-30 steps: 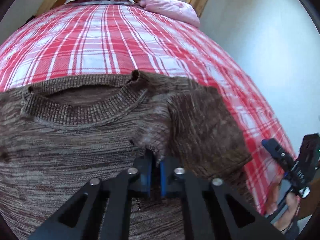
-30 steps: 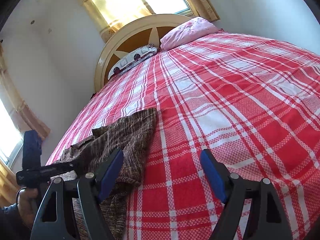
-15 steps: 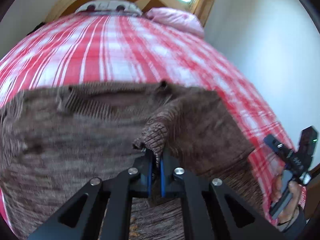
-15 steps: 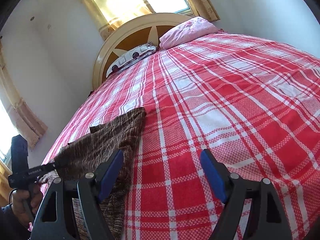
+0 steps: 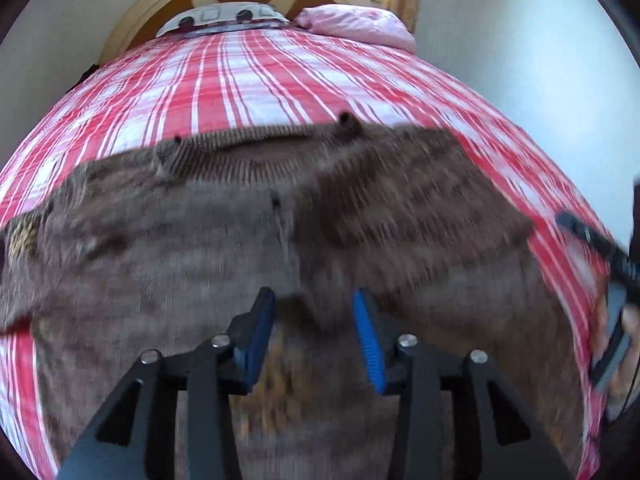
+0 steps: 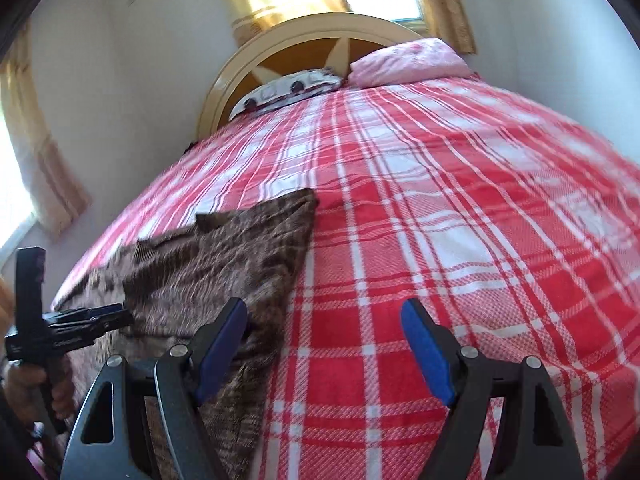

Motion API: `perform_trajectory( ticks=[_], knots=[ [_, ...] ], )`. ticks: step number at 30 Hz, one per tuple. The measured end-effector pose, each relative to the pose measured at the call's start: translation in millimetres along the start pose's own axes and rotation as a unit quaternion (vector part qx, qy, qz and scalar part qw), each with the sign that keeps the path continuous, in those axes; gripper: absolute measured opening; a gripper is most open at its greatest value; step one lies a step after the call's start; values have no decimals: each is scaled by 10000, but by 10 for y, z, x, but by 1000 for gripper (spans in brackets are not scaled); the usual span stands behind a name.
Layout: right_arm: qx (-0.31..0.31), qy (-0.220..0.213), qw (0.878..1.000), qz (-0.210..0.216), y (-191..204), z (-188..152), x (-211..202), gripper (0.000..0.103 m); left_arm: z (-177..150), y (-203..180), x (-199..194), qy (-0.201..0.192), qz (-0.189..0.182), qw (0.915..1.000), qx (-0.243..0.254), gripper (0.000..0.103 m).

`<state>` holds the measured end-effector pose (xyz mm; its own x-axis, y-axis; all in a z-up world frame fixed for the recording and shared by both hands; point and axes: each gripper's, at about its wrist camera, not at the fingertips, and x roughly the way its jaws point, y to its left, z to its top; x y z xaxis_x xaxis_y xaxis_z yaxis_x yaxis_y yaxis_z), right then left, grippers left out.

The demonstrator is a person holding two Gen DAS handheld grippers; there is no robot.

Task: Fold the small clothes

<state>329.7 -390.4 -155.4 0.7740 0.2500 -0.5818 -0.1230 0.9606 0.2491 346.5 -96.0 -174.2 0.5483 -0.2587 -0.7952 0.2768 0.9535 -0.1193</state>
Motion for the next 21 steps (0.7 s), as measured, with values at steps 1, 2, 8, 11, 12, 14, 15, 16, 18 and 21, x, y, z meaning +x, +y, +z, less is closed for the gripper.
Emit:
perform_trajectory(
  ticks=[1,2,8,11,12,14,15,16,18,21],
  knots=[
    [-175,-73,9998,-35,71,-2,-50,80,-88,2,-49,3,-25,10000,27,44],
    [-333,-139,9993,-65,134,-6,-97,80,-254,20,-163,-81,-78,9999,50,44],
    [-771,90,9968,166,377,-14,-326,80,-954,41,-706,-104,-754,9971,23,57],
    [-499,180,9968,604,400,33,-535,80,-1138,39,-876,21,-979,9952,63,59],
    [-459,131,9968,646,419,45,-601,80,-1184,37,-915,88,-1124,9936,29,59],
    [-365,-11,9977,574,471,73,-734,80,-1279,13,-991,153,-1204,9926,77,59],
    [-323,13,9981,529,502,79,-746,80,-1317,-5,-1043,139,-1149,9931,175,59],
    [-285,113,9983,490,546,84,-728,80,-1342,-14,-1102,96,-1090,9937,262,59],
    [-288,378,9976,498,711,100,-608,80,-1391,33,-1229,-48,-1041,9941,300,59],
    [-449,645,9933,850,1025,131,-386,80,-1332,168,-1450,-473,-762,9958,181,69]
  ],
)
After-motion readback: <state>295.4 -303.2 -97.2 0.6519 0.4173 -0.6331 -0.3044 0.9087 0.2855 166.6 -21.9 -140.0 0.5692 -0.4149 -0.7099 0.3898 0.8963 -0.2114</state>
